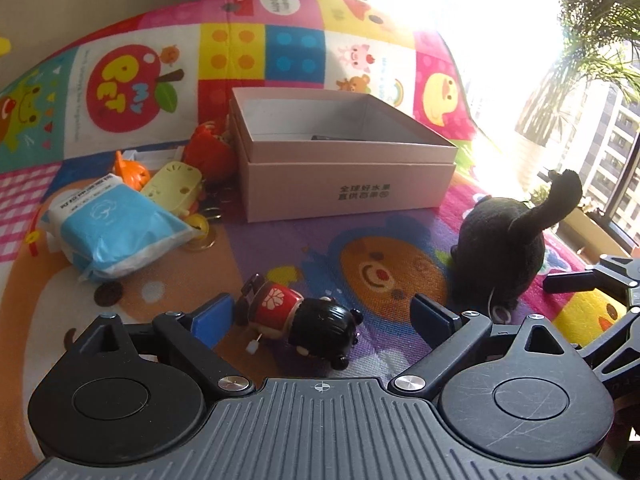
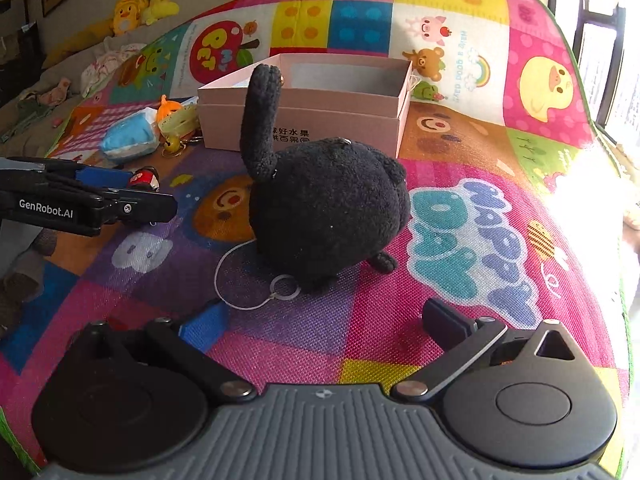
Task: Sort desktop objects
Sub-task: 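Lower the red-and-black keychain doll onto the mat and open the left tool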
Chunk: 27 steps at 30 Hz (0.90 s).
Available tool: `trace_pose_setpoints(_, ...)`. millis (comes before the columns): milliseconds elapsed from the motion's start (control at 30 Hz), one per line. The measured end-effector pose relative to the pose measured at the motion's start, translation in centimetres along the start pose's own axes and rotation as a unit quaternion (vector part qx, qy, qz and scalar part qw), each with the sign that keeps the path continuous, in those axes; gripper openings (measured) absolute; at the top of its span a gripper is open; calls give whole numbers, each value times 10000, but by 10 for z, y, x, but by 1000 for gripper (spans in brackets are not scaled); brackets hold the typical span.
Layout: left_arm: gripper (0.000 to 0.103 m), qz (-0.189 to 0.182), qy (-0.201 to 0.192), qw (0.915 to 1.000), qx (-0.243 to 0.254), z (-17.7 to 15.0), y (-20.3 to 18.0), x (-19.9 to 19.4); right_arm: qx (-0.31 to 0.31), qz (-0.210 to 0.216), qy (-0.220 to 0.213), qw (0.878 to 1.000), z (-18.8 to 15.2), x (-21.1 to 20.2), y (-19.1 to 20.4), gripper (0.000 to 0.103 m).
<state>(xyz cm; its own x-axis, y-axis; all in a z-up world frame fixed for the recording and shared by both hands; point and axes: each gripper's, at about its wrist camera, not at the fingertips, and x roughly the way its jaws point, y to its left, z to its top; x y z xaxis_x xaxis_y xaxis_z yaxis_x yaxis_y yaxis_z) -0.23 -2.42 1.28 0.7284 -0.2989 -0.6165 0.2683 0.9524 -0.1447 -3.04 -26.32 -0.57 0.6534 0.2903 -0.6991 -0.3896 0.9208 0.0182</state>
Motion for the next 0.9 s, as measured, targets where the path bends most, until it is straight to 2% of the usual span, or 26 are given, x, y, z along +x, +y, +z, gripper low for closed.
trace_pose_setpoints(133,99,-381,135,9991,-80,-9,-8,-7,-5,-3,-8,10000,0,0,0,103)
trace_pose_setpoints(200,99,-452,125,9989,-54,-12,-12,-12,-8,-2,-5,10000,0,0,-1,103)
trace_pose_setpoints(333,99,80,40,9999,89,-12,-19,-11,-14,-38,-17,10000,0,1,1,103)
trace_pose_setpoints(600,98,534,176,9984,99,-6,-27,8,-16,-46,-23,10000,0,1,1,103)
trace_pose_setpoints(733,84,728,187,9971,118,-3,-28,10,-16,-48,-25,10000,0,2,1,103)
trace_pose_setpoints(867,70,745,153,9970,117,-3,-25,7,-6,-63,-23,10000,1,2,2,103)
trace_pose_setpoints(900,70,777,130,9968,95,-2,-23,6,-6,-66,-23,10000,1,2,2,103)
